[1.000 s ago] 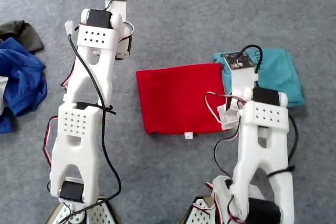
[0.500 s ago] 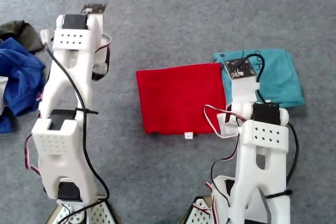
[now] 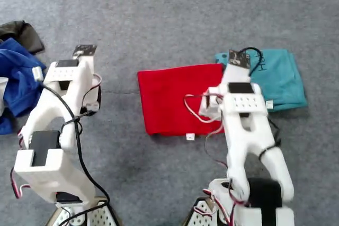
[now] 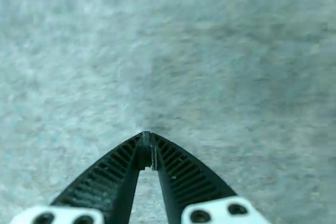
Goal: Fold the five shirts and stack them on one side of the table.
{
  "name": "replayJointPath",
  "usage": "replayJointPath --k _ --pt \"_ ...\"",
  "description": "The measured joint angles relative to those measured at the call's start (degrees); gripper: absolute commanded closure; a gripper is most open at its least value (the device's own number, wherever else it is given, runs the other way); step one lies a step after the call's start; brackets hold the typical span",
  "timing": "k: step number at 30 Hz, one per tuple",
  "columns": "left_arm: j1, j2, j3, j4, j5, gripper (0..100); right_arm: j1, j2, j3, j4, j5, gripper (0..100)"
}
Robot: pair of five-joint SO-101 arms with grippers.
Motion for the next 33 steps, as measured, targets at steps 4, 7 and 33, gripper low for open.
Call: replayJointPath --k 4,7,33 --pt "-3.16 0.0 1.23 -1.14 0.0 97 -0.44 6.77 -4.66 -0.44 -4.84 72.4" --pt "-4.84 0.0 1.49 -0.7 -0.7 97 -0.35 10.81 -6.86 -0.44 -6.07 64.9" --pt "-5.19 -1.76 8.35 -8.35 -2.64 97 -5.89 22.33 -11.52 -4.57 -6.24 68.9"
